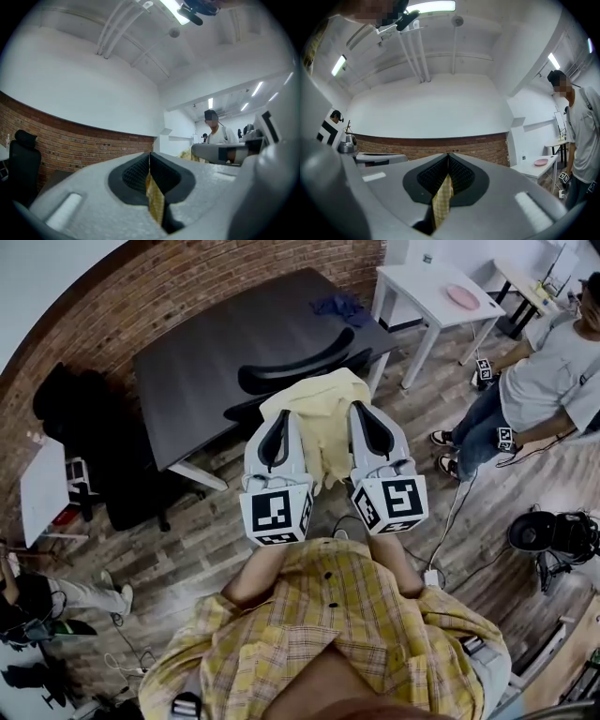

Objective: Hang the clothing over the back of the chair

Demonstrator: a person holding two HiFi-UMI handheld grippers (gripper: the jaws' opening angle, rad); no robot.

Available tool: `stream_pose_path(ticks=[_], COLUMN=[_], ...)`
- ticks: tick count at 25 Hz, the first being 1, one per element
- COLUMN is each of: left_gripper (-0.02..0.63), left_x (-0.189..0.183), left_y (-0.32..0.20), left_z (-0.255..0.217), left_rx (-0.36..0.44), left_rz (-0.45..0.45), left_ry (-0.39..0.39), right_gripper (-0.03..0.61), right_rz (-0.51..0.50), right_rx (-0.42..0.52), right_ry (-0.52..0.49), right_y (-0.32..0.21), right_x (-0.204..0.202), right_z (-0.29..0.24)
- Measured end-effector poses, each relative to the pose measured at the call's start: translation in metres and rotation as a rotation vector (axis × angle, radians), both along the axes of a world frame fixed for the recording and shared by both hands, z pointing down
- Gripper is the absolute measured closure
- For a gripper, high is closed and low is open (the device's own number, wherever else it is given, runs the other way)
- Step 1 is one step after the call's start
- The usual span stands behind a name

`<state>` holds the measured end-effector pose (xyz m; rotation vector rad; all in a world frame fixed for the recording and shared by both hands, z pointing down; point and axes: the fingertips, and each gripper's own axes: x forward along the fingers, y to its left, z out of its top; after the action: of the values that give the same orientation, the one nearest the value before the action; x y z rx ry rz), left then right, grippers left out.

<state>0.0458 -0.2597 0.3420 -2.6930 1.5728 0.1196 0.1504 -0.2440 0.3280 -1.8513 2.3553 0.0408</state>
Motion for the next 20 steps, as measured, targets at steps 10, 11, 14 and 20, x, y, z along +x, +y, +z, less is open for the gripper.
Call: stream_pose_path(ticks=[10,11,14,20], left_gripper=[0.606,0.606,0.606,0.606], left_x=[0.001,0.0,-0.005,-0.009], left_y=[-0.021,-0.023,-0.034,-0.048], left_z=[-0.025,-0.026,-0.032,-0.044], left_rx=[0.044,0.048,0.056,0.087], left_rz=[-0.03,-0.033,-0.046,-0.067], left_ry=[0.002,0.001,0.002,-0.005], right_gripper=[0.571,0.571,0.571,0.571], right_rz=[-0.051,-0.053,-0.062,-0.082], right_rx=[0.038,0.042,0.05,0.07], right_ry=[0.001,0.001,0.008,0.029], right_y=[-0.03,-0.033,-0.045,-0.06], right_x=[-0.002,-0.003,-0.007,-0.011], right_z=[-0.027,-0.029,-0.036,-0.049])
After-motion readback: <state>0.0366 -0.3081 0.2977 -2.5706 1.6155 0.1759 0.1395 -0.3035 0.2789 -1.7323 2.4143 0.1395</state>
